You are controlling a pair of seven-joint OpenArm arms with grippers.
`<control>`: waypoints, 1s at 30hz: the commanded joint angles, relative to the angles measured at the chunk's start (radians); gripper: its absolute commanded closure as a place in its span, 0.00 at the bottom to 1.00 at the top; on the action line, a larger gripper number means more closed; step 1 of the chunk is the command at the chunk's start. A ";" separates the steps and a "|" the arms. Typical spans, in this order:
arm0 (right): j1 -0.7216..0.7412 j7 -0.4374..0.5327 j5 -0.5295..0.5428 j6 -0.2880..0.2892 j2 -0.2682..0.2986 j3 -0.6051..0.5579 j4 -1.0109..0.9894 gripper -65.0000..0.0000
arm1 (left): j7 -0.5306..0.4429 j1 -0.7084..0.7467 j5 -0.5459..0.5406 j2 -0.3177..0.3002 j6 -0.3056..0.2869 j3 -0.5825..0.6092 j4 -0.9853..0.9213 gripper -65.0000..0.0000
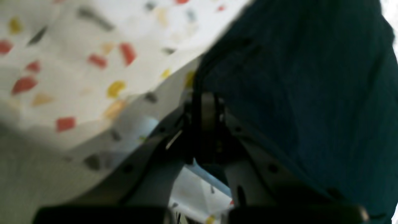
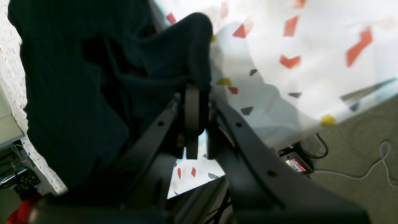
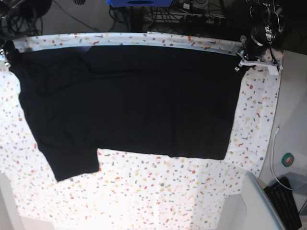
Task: Layout the t-shirt on the table in an organized manner, then fold the t-shirt properly
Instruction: 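Lift both grippers off the shirt and pull the edge taut, then move the right gripper to the shirt's hem corner and grasp it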
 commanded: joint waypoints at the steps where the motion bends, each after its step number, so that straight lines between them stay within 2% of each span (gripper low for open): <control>1: -0.010 0.019 0.016 -0.002 0.010 0.003 0.016 1.00 | -0.029 -0.003 0.000 -0.013 -0.002 -0.008 0.010 1.00; 14: -0.016 0.014 0.015 -0.005 -0.013 0.011 0.010 1.00 | -0.029 -0.001 0.000 -0.013 -0.002 -0.006 0.004 0.98; 15: -0.016 0.014 0.015 -0.005 -0.013 0.011 0.010 0.95 | -0.029 -0.001 -0.001 -0.013 -0.002 -0.006 0.004 0.86; 16: -0.019 0.014 0.016 -0.005 -0.013 0.012 0.010 0.81 | -0.029 -0.001 -0.001 -0.013 -0.002 -0.006 0.004 0.72; 18: -0.033 0.014 0.022 -0.005 -0.013 0.012 0.016 0.59 | -0.029 -0.001 -0.004 -0.015 -0.002 -0.008 0.004 0.51; 20: -0.043 0.019 0.022 -0.005 -0.013 0.014 0.016 0.51 | -0.029 -0.003 -0.004 -0.016 -0.002 -0.009 0.004 0.37; 22: -0.045 0.020 0.022 -0.005 -0.014 0.041 0.016 0.51 | -0.029 -0.004 -0.004 -0.016 -0.002 -0.046 0.004 0.31; 25: -0.046 0.024 0.018 -0.005 -0.023 0.107 0.018 0.51 | -0.029 -0.007 -0.006 -0.015 -0.002 -0.135 0.004 0.31; 28: -0.037 0.056 0.015 -0.003 0.009 0.124 0.024 0.51 | -0.029 -0.015 -0.001 -0.016 -0.002 -0.246 0.004 0.31; 30: -0.007 0.091 0.015 0.004 0.038 0.090 0.027 0.51 | -0.027 -0.037 0.000 -0.021 -0.002 -0.284 0.004 0.31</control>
